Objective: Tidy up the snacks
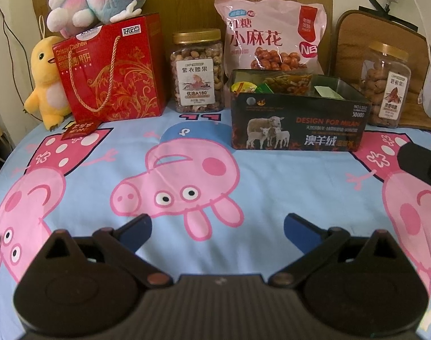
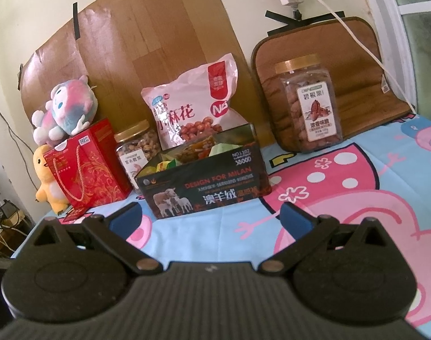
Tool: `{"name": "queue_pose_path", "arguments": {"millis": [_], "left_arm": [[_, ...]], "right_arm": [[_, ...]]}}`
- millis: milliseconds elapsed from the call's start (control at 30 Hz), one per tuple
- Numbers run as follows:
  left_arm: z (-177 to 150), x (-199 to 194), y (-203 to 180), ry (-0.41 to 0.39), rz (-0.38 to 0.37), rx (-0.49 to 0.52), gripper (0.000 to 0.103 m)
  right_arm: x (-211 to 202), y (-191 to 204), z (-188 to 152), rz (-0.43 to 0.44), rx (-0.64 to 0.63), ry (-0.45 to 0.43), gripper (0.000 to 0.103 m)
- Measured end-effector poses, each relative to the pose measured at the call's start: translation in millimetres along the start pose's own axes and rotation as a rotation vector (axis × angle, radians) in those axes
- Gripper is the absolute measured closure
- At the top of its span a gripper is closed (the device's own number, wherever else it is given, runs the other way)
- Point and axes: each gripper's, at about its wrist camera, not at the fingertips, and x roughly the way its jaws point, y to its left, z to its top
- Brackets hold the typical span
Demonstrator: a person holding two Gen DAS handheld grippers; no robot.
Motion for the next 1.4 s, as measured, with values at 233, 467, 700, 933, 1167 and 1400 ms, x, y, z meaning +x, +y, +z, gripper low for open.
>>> {"name": "queue_pose_path", "arguments": {"millis": [233, 467, 700, 933, 1167, 1400], "left_arm": [[-1.3, -3.1, -0.8, -0.006, 0.005, 0.001, 0.000], [-0.9, -8.1, 0.9, -0.035, 0.044, 0.000, 0.000], [0.6, -13.0, 3.2, -0.063, 0.060, -0.006, 0.000], [2.4, -14.0, 6.9, -0.064, 0.045, -0.029, 0.000], [2.7, -9.3, 5.5, -0.037, 0.039, -0.035, 0.000], [2.3, -9.6, 3.6, -0.040, 0.045, -0.026, 0.000]], "right_arm": [[-1.6, -0.2, 0.2, 0.001, -0.003, -0.006, 0.000], [-3.4, -0.5, 0.5, 0.001, 0.000, -0.011, 0.000], [-4.8, -0.7, 0.6, 0.005, 0.000, -0.011, 0.000], [-5.2, 0.3, 0.5, 0.006, -0.003, -0.010, 0.000], [-5.4, 2.5, 1.2, 0.009, -0.007, -0.008, 0.000], [-5.5, 2.3, 1.0, 0.009, -0.007, -0.008, 0.000]]}}
